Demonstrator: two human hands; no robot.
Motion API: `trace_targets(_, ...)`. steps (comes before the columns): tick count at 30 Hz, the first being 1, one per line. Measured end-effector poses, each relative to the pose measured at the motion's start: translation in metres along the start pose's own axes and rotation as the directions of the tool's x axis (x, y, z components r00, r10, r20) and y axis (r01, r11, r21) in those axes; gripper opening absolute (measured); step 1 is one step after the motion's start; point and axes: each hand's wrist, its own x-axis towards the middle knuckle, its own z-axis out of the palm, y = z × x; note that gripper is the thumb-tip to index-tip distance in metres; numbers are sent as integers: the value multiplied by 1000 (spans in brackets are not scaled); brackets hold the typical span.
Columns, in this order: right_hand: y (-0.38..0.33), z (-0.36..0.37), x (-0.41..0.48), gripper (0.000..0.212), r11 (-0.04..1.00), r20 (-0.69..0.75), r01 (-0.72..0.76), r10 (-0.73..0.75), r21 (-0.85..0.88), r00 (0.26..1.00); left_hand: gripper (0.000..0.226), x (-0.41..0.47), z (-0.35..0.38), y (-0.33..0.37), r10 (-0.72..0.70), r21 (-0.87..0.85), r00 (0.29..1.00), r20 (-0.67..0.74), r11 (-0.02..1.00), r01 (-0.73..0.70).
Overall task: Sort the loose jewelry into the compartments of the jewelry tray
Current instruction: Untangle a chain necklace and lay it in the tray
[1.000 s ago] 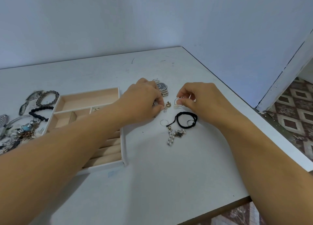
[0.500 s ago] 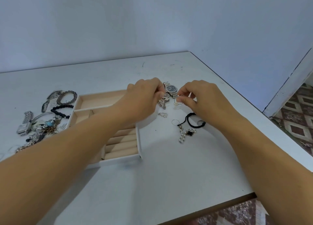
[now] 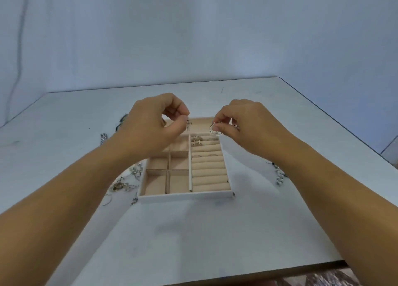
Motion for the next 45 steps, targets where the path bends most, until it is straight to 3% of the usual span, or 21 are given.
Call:
trace_targets(10, -29, 35, 37, 18, 997, 65, -19, 24, -74, 998, 6, -11, -23, -47, -83, -6, 996, -13, 997, 83)
trace_targets(22, -26, 60, 36, 13, 998, -6, -55, 55, -33, 998, 6, -16, -2, -84, -140, 66, 987, 78, 989, 135)
trace_targets(27, -27, 64, 36, 12, 999, -12, -34, 35, 16, 999, 14, -15, -2, -91, -66, 167, 986, 153, 985, 40)
trace_targets(31, -31, 66, 38, 15, 999, -3, -12, 12, 36, 1000, 15, -19, -9, -94, -6, 202, 995, 101, 979, -15)
trace_targets(38, -42, 72, 51, 18, 996, 63, 85, -84, -23, 995, 20, -25, -28, -103, -69, 226, 996, 58, 973, 54)
trace_targets(45, -54, 92, 66, 20, 992, 198, 70, -48, -107, 979, 18, -24, -38, -109, -80, 229, 997, -9, 970, 80)
